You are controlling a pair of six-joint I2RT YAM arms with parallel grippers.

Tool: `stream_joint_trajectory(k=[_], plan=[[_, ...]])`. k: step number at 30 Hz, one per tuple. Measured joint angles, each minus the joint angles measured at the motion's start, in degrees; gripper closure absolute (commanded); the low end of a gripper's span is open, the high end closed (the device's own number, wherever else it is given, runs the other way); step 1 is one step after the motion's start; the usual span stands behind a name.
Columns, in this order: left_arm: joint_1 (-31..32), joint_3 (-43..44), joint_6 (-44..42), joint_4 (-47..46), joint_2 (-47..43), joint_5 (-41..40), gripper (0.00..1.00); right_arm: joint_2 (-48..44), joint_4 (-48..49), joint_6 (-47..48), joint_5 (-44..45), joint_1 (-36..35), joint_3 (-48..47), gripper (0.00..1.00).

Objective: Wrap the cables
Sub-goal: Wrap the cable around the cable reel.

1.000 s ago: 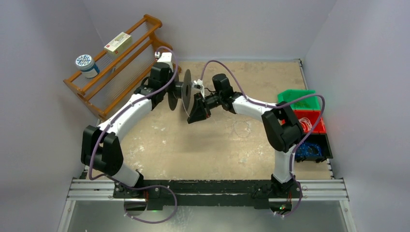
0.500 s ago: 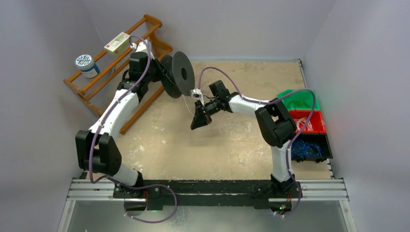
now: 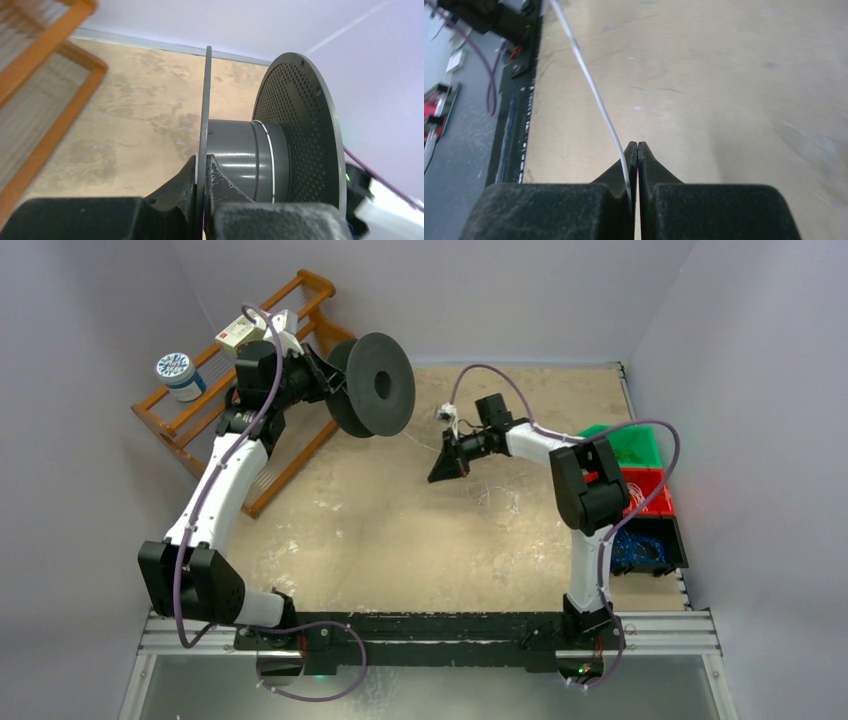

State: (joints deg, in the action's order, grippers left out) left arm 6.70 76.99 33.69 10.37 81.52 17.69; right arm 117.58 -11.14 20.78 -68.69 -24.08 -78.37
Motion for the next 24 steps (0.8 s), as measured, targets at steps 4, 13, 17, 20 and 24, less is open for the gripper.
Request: stream_joint_trajectory(k=[4,13,17,20,24], plan=[[-0.04,-1.16,-0.50,-0.48,-2.86,8.22,1.00,0.02,2.34,-3.19,2.38,4.63,-0.15,1.00],[0.09,-1.92,-11.82,6.86,-5.18,19.45,1.00,1.51,3.19,-9.55,4.17,9.01,-7.54,1.00],[0.26,-1.95,-18.58,11.34,-5.22,18.60,1.00,-0.42,6.93,-13.09,7.69,10.93,-7.54,1.00],[1.42,-1.95,-22.58,13.03,-5.22,16.50,1.00,-5.27,12.39,-17.05,11.39,11.39,-4.35,1.00],[5.70,-2.95,-27.04,14.08,-5.38,11.76,1.00,-12.87,19.98,-22.08,14.84,11.21,-1.64,1.00]])
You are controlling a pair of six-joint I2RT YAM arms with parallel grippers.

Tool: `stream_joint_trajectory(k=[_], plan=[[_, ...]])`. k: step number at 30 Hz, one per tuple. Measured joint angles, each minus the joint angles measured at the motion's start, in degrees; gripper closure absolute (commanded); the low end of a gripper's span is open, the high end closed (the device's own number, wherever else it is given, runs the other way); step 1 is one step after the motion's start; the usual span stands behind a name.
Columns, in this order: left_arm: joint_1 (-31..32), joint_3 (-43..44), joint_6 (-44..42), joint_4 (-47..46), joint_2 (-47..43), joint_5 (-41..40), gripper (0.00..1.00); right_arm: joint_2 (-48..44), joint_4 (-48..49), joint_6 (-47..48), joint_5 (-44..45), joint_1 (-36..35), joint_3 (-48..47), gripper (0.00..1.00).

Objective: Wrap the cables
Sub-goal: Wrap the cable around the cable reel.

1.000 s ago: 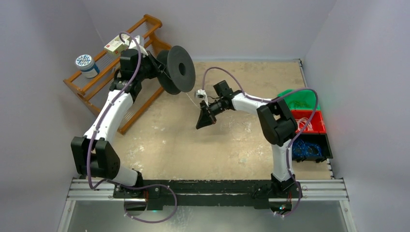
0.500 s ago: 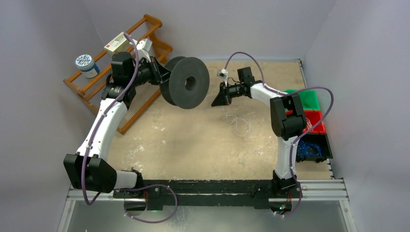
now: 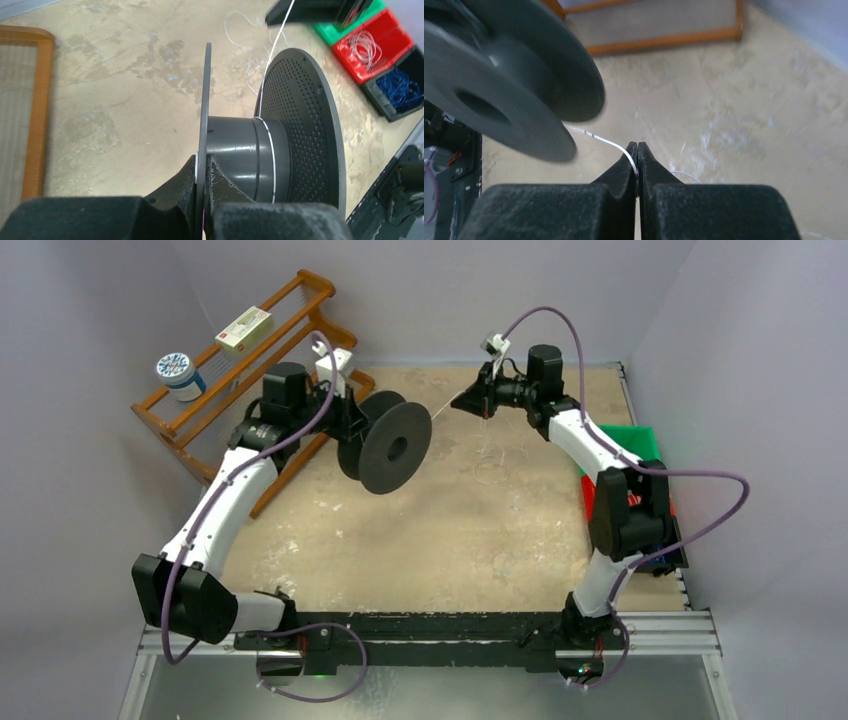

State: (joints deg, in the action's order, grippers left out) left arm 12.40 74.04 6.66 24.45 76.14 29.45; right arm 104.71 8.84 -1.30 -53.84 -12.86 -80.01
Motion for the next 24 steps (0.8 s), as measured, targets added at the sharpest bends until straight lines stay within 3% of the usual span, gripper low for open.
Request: stream_joint_trajectory(k=[6,10,19,24], plan=[[8.72,-1.64,-4.46,0.48,0.00,-8.50,1.00,-2.12,6.54,-6.73,-3.32,-0.94,-2.21,1.00],[9.88,-1.64,-6.29,0.42,0.02,-15.39,1.00,-0.50,5.18,-8.61,-7.43,-1.44,-3.61,1.00],[10.29,-1.64,-6.91,-1.27,1.66,-26.40,1.00,1.09,-17.42,5.03,-8.76,-8.55,-15.78,1.00],[11.80,-1.64,-6.91,-2.08,2.86,-28.33,1.00,1.25,-23.47,9.44,-12.24,-11.43,-17.38,1.00]])
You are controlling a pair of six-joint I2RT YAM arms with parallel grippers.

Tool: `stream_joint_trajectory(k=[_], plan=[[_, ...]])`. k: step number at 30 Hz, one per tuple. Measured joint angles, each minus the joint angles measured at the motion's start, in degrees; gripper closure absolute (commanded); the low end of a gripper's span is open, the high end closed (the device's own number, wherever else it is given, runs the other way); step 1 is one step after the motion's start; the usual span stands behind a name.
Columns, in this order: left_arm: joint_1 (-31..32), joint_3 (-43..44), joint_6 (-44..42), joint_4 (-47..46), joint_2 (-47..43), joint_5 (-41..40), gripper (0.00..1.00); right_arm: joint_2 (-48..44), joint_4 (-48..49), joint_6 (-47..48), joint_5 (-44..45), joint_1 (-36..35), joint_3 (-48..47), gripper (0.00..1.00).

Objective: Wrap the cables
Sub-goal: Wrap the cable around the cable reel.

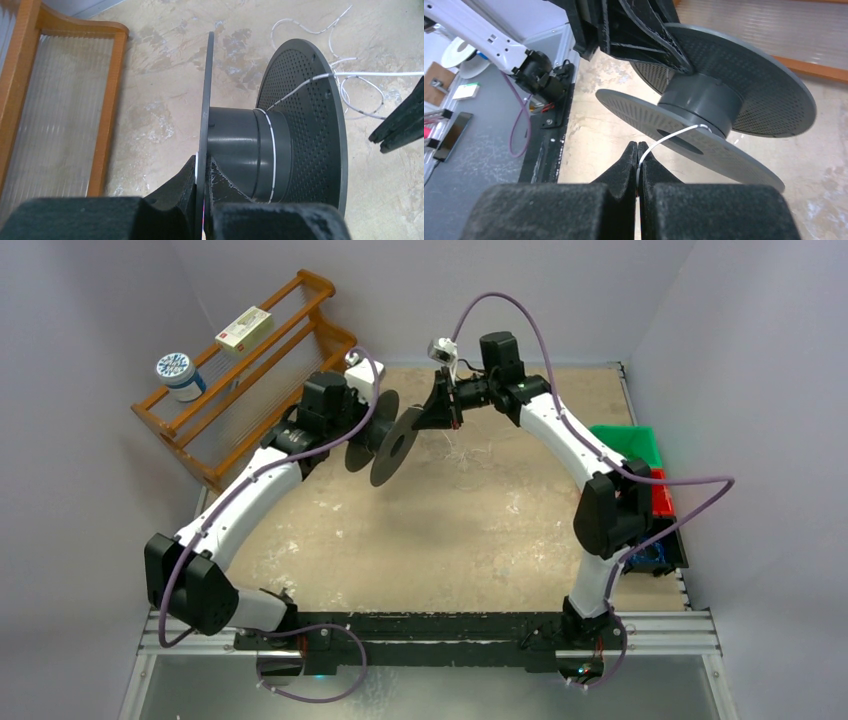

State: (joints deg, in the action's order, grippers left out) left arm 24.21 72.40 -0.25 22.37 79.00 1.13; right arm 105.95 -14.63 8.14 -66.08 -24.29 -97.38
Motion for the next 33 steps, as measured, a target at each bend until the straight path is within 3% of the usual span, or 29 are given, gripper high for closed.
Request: stream_joint_trajectory(k=[8,17,23,33], plan=[[2.08,0.00,2.62,-0.94,2.69,-4.87,1.00,3.08,-1.99,1.79,-6.36,-2.75,-0.04,1.00],[2.16,-0.13,10.91,-0.70,3.69,-7.26,1.00,9.01,-13.46,19.04,-6.56,-11.65,-2.54,1.00],[-4.63,-0.13,20.15,-0.17,4.61,-1.14,1.00,12.35,-20.22,30.21,-7.02,-12.94,-3.26,1.00],[-15.96,1.81,29.70,-7.58,4.44,2.32,1.00,14.21,-33.05,39.43,-10.16,-15.52,-1.49,1.00]])
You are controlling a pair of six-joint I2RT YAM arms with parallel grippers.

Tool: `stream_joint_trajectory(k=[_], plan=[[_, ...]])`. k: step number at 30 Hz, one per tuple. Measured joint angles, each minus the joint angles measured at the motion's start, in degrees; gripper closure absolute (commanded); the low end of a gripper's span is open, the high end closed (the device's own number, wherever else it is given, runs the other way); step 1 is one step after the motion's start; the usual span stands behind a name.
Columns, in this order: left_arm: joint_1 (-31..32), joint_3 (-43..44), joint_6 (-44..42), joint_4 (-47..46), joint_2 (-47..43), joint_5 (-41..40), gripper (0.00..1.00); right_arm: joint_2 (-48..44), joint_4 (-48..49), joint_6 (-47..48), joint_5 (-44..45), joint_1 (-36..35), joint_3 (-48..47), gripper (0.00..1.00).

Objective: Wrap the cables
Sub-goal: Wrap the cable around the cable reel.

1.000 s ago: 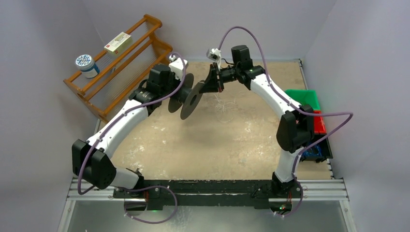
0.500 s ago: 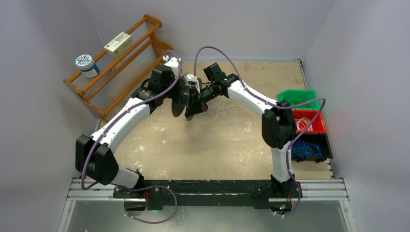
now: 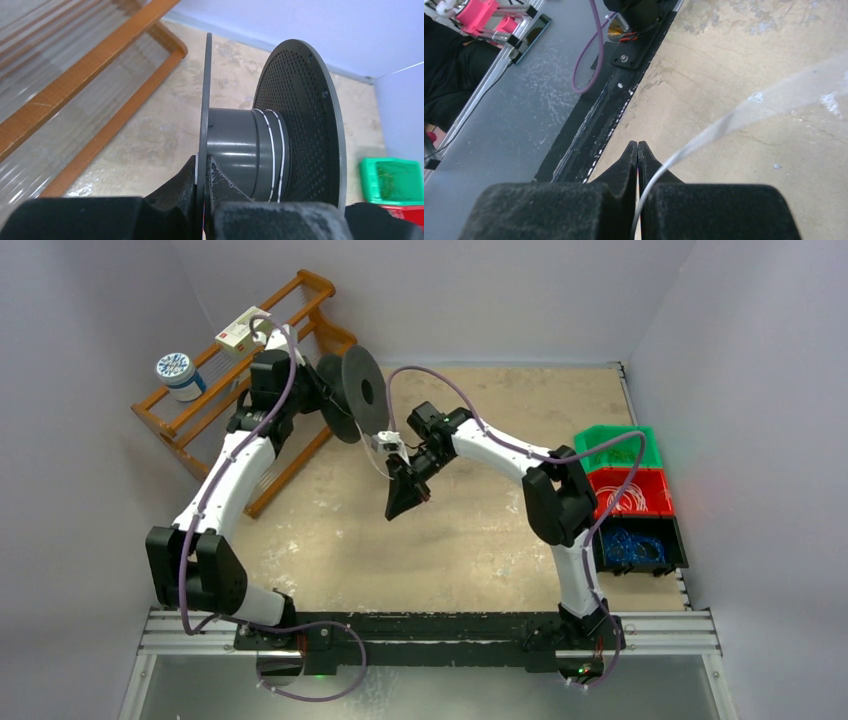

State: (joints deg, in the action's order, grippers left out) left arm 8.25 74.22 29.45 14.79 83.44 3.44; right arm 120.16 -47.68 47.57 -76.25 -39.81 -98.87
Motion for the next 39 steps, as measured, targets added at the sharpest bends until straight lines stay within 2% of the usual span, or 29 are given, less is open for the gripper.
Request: stream_joint_trajectory(k=[5,10,12,15,20,26,33,39], plan=[[-2.78,0.63,2.99,-1.70,-1.62,4.26,1.00,0.63,-5.03,4.87,-0.26,0.11,0.90,1.00],[-6.49,0.68,4.92,-2.34,-4.39,9.75,1.00,0.66,-4.79,4.07,-0.26,1.49,2.86,1.00],[-7.65,0.68,5.22,-2.73,-5.68,12.22,1.00,0.63,-1.27,0.59,-0.13,3.28,4.13,1.00],[-8.24,0.66,5.09,-3.21,-7.50,16.81,1.00,0.11,8.87,-8.85,1.33,7.17,8.13,1.00],[-8.17,-0.63,0.85,-2.93,-9.86,28.59,1.00,-1.11,23.56,-24.48,6.56,13.88,13.05,1.00],[-8.17,-1.92,-9.49,2.45,-10.19,37.75,1.00,-0.13,23.58,-27.54,4.79,20.11,5.84,1.00],[-8.00,-1.95,-23.21,8.94,-10.45,37.77,1.00,0.15,15.72,-24.52,0.74,23.23,-2.25,1.00],[-4.59,-4.26,-31.12,9.75,-10.60,30.42,1.00,0.90,7.82,-20.22,-1.53,22.75,-8.63,1.00]])
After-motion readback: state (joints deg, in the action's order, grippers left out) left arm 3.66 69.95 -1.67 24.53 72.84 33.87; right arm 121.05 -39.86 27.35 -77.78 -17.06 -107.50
